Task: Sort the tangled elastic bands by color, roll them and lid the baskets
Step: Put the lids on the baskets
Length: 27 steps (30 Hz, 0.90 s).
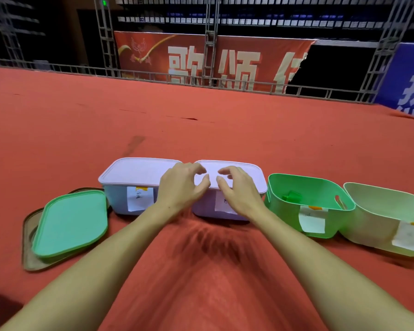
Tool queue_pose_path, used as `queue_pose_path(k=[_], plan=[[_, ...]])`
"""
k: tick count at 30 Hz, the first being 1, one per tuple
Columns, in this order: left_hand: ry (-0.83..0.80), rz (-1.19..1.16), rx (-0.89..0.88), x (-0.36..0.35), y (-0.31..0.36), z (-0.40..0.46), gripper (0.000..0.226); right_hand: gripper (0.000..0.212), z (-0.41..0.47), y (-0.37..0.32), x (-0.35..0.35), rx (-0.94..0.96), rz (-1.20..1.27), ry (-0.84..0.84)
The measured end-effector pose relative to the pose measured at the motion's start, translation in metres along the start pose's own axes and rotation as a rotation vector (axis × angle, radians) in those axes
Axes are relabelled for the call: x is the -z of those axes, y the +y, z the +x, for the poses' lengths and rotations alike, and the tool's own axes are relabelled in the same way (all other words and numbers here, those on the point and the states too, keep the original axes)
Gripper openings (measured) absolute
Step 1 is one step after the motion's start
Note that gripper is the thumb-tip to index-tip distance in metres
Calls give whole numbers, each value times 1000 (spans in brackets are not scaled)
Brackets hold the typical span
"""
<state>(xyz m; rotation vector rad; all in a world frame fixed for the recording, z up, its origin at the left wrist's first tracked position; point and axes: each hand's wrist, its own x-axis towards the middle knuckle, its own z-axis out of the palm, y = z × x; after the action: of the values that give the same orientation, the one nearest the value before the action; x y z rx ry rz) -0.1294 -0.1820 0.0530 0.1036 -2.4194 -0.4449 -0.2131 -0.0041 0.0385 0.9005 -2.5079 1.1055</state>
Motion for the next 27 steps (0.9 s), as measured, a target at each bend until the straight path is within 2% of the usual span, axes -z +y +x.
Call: queue_pose_path(k=[2,6,10,18,23,27], plan=[[30,-13,28,16,-10,-21,36,36,-13,-20,-9,36,56,10],[99,-39,102,49,-35,-67,27,22,-41,-58,-37,117,152,17],[137,-10,169,73,-67,-122,20,20,-69,-89,-74,146,249,-40],[26,231,332,81,-154,-183,18,29,-100,-128,-164,79,341,-288],[-148,404,345,67,-187,-195,43,26,-108,-136,-192,56,339,-364],[-48,448,303,55,-186,-200,31,23,-109,-127,-195,32,331,-379]])
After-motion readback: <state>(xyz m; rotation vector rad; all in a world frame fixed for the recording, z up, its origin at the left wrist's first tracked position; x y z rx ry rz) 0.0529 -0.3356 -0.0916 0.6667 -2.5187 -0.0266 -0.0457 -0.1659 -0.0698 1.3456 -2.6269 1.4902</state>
